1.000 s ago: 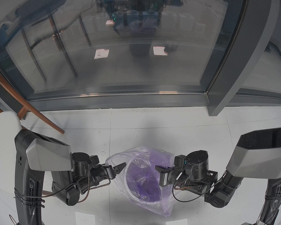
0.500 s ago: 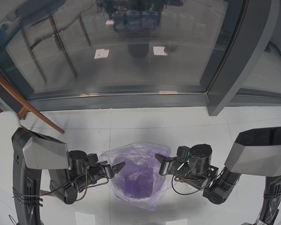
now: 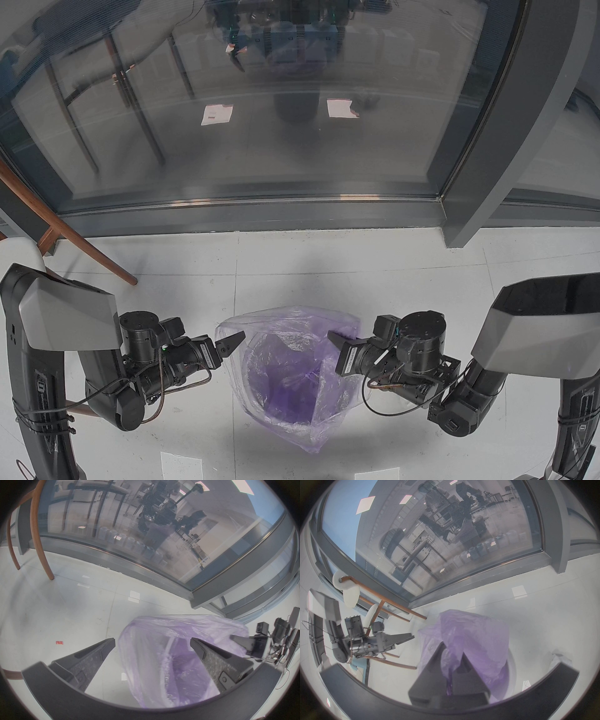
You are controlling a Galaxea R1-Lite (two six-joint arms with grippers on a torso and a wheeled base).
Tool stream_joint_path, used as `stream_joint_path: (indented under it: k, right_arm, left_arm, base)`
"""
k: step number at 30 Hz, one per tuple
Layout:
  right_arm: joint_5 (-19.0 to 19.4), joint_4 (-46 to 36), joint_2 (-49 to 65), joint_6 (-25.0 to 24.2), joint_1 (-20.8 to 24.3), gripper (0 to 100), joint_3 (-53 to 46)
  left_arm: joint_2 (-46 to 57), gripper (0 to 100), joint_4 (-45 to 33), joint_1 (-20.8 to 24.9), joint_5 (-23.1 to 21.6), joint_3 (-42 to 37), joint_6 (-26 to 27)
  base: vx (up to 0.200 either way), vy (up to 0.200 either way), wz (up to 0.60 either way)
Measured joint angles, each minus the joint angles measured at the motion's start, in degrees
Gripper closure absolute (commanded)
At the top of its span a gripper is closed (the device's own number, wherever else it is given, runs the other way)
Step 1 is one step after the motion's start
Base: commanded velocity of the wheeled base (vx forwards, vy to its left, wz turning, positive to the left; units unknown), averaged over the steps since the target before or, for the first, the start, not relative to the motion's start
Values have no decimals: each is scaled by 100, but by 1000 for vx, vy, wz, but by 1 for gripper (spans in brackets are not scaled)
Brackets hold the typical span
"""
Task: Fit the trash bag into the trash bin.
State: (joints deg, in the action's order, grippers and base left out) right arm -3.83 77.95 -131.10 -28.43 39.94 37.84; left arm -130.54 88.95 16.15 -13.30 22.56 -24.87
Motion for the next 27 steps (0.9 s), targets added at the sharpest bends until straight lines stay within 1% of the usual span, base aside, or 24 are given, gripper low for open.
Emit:
stream_joint_path:
  k: [7,8,11,12,17,21,24,27]
  right_arm:
    - [44,4,-10,-15,-472,100,221]
    - [49,6,-21,-22,-592,100,284]
    - [49,9,-68,-28,-717,100,345]
    - [49,9,-95,-30,-747,0,363]
    - [50,28,-226,-48,-837,0,397]
    - [44,288,-256,-235,-879,0,374]
    - [46,367,-134,-397,-890,0,243]
    - [49,391,80,-469,-880,0,-155]
  left_arm:
    - [234,0,0,501,-63,-173,0]
    - [243,0,0,595,-68,-173,11]
    - [228,0,0,746,-76,-116,13]
    - [215,0,2,783,-76,-88,11]
    - [2,0,0,959,-77,224,0]
    - [-144,0,0,1063,-82,469,-67]
    - [-210,0,2,1154,-90,563,-215]
    - [-246,0,2,1248,-101,610,-316]
  base:
    - [0,0,0]
    - [0,0,0]
    - [0,0,0]
    - [0,0,0]
    - [0,0,0]
    - [0,0,0]
    - [0,0,0]
    - [0,0,0]
